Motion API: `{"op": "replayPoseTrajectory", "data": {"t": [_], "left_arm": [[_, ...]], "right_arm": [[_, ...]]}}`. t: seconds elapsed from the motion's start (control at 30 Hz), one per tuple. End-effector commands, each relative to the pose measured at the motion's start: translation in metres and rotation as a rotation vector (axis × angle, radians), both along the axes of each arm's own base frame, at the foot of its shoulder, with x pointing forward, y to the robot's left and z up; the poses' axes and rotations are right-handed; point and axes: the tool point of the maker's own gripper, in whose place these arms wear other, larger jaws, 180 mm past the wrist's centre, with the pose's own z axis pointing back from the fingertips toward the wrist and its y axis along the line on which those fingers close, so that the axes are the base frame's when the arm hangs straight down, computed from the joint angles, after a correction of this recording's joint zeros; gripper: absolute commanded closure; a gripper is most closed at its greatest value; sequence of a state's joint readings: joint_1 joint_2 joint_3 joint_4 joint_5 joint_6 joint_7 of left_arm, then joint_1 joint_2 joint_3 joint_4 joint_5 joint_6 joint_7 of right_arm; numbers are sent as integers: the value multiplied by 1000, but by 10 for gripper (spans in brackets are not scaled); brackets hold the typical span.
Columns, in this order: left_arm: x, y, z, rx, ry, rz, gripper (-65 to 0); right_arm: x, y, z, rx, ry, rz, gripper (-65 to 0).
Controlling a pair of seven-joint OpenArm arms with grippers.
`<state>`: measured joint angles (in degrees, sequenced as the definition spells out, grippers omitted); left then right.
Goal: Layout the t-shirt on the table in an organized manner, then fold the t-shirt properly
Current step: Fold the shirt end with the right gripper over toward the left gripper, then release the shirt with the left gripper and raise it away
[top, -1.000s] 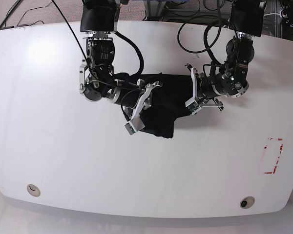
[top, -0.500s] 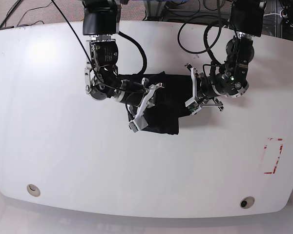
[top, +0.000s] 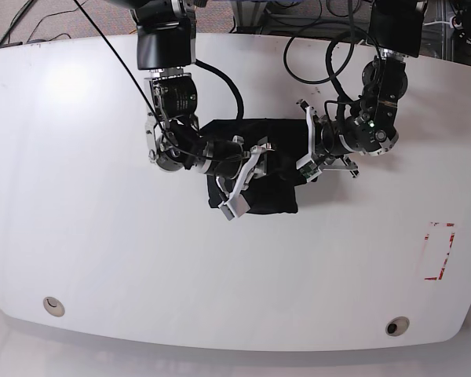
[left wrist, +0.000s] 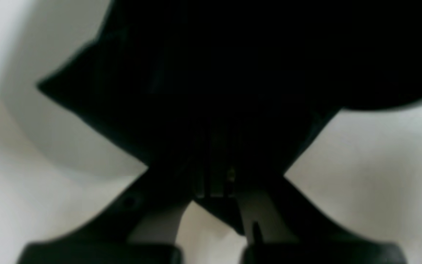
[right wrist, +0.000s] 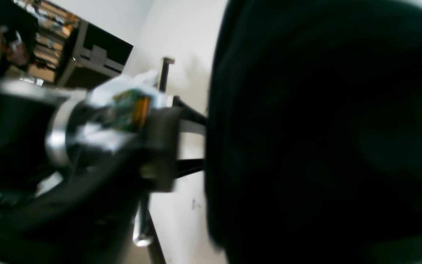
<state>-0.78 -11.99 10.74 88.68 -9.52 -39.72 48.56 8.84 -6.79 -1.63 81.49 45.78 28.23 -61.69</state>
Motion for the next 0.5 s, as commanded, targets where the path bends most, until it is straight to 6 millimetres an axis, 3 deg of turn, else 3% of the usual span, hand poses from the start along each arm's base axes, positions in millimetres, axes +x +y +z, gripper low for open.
{"op": "replayPoseTrajectory", "data": {"t": [0.0,0.1,0.23,0.47], "left_arm": [[2,5,2,31,-6,-5,0],[2,5,3,29,-7,-4,0],[5,3,11,24,-34,-11,0],[14,-2,43,36,-130,-34,0]], "right_arm": [[9,9,21,49,-36,1,-431],[11,18,28,42,-42,22,-474],[15,20,38,40,-60,22,-472],[27,3,44,-3,-101,14,-476]]}}
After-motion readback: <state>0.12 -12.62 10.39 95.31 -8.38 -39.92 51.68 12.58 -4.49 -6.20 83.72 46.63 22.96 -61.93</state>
